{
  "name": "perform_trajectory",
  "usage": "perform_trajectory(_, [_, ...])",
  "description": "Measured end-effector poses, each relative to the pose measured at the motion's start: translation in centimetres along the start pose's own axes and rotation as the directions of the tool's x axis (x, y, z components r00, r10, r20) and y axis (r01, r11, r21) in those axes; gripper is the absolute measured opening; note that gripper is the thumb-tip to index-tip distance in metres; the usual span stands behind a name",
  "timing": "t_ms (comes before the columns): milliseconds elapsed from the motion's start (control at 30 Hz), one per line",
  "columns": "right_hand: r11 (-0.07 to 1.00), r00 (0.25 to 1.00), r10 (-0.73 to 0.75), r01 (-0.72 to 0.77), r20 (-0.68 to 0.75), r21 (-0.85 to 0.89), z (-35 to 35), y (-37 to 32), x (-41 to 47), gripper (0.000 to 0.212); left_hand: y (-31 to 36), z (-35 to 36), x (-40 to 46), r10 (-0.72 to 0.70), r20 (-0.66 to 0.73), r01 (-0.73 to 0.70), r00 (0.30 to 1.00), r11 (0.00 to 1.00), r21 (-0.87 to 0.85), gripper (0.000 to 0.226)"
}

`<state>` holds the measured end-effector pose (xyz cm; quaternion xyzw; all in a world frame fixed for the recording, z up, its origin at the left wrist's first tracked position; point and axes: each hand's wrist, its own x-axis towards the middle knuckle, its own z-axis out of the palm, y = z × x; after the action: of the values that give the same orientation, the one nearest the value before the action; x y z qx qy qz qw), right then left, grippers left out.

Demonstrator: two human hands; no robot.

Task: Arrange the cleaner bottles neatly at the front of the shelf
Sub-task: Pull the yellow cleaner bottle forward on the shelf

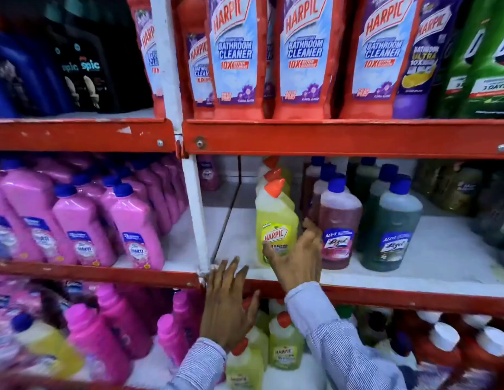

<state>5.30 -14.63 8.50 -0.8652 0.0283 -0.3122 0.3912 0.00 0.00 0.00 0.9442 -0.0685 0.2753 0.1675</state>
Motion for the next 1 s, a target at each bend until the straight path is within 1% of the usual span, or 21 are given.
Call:
perform_trajectory(33, [0.999,0.998,0.054,-0.054,0.018,-0.002,0.8,-0.2,0.2,0.099,-0.1,0.2,0.0,0.026,0.012,-0.026,1.0,1.0,0.016,0.049])
perform_trajectory(133, [0.98,0.98,0.194,-0.192,0.046,-0.045,1.8,-1.7,0.4,0.11,-0.3,0.5,0.1,0.019,0.038,-0.02,0.999,0.999,0.03,0.047])
perform_trajectory(200, [0.971,0.972,0.229,-0.226,0.044,-0.075,2.4,-2.1,0.6,0.11,-0.4,0.7,0.2,0.004,0.044,-0.005,0.999,1.0,0.002,0.045])
perform_trajectory(300, [0.975,0.976,0.22,-0.219,0.012,-0.045,2.5,-2.3,0.9,0.099,-0.5,0.7,0.3,0.004,0.02,-0.003,1.0,1.0,-0.015,0.042])
perform_trajectory(433, [0.975,0.975,0.219,-0.217,0.025,-0.056,2.0,-2.3,0.9,0.094,-0.5,0.8,0.4,0.005,-0.008,-0.005,1.0,0.999,-0.054,0.037])
perform_trajectory(633, [0.977,0.978,0.206,-0.204,0.025,-0.069,0.9,-2.0,-0.6,0.098,-0.4,1.0,0.3,-0.01,-0.012,0.009,1.0,0.997,-0.071,0.039])
perform_trajectory(800, [0.977,0.979,0.199,-0.196,0.04,-0.08,0.0,-2.1,-1.6,0.094,-0.4,1.2,0.3,-0.028,-0.005,0.028,1.0,0.996,-0.09,0.039])
perform_trajectory(1000, [0.985,0.984,0.169,-0.165,0.062,-0.056,-0.5,-1.7,-2.0,0.096,-0.3,1.3,0.1,-0.046,-0.005,0.046,0.999,0.995,-0.089,0.038])
